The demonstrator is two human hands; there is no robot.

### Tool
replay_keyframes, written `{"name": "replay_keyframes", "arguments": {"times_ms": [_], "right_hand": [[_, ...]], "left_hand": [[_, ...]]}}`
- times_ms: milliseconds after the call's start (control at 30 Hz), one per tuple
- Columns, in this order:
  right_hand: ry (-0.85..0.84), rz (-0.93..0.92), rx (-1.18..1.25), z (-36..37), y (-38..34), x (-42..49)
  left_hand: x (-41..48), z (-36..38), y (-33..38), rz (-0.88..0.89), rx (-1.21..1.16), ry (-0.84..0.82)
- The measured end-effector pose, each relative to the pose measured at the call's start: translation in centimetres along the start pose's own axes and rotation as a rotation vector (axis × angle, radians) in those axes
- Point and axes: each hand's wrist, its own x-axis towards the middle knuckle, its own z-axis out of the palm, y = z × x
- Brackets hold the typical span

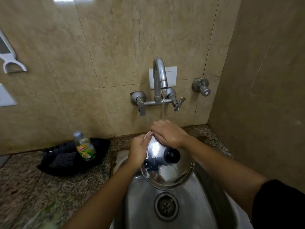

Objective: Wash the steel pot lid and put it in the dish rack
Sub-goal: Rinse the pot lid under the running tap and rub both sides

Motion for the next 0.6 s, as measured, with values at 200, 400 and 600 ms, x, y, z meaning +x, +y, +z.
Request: {"name": "replay_keyframes", "arguments": {"times_ms": [200,400,600], "right_hand": [[0.222,0.462,0.208,-0.1,2.4,-1.6],[0.114,0.226,0.107,0.5,0.8,-0.3],[0.196,0.310,0.151,0.0,1.0,-0.5]], "left_hand": [[-0.9,-0.9,0.6,-0.211,-0.312,0.017],[0.4,-1.7,1.9,-0.177,-0.207,-0.113],[0.5,-1.6,1.8,-0.304,-0.287,-0.149]]}}
